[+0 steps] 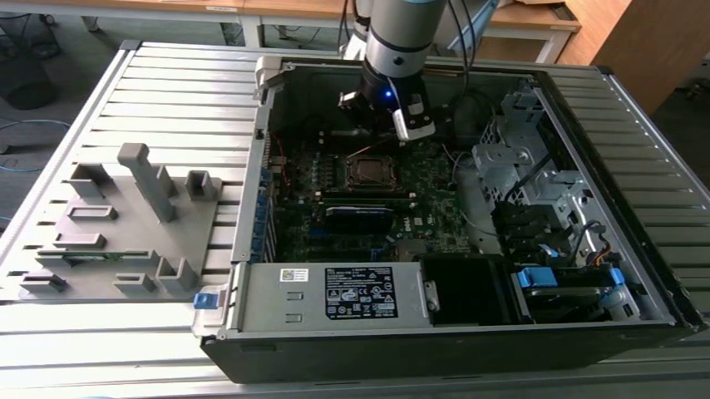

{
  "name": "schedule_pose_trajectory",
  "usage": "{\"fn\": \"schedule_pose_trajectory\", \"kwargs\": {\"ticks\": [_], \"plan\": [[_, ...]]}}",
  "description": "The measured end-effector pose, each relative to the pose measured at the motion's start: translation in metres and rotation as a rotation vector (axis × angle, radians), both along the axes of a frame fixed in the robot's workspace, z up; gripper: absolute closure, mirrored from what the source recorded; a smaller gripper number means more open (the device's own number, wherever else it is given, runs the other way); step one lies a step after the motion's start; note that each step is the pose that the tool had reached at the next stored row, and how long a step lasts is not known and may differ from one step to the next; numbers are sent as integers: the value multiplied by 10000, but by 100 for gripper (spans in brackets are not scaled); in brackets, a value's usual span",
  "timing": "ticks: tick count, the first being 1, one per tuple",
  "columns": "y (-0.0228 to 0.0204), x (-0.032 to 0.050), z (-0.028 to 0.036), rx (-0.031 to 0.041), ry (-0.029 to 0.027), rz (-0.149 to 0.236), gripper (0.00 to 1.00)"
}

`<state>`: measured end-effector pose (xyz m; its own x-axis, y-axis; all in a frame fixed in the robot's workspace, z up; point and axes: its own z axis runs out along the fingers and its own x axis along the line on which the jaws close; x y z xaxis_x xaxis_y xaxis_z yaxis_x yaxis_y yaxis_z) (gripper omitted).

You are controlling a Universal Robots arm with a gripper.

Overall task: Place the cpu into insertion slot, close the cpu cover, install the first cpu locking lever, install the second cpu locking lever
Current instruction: 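Install the first cpu locking lever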

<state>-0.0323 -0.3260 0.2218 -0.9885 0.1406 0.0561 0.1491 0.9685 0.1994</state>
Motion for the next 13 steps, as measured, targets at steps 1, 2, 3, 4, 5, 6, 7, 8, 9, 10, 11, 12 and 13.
{"fn": "schedule_pose_trajectory", "kwargs": {"ticks": [1, 2, 3, 4, 5, 6, 7, 8, 9, 10, 11, 12, 13], "plan": [[0, 15, -5, 0, 0, -2, 90], [0, 28, -10, 0, 1, -5, 90], [0, 36, -14, -1, 0, -12, 90], [0, 37, -15, -5, 1, -28, 90], [-1, 37, -15, -6, 2, -32, 90], [0, 37, -15, -6, 1, -32, 90], [0, 37, -16, -3, 1, -34, 90], [0, 37, -16, -3, 0, -34, 90], [0, 37, -19, -3, -1, -38, 90], [1, 37, -24, -25, -15, -80, 90], [0, 37, -30, -62, -44, -177, 90], [0, 37, -36, -85, -72, -311, 90], [0, 37, -45, -100, -97, -488, 90]]}}
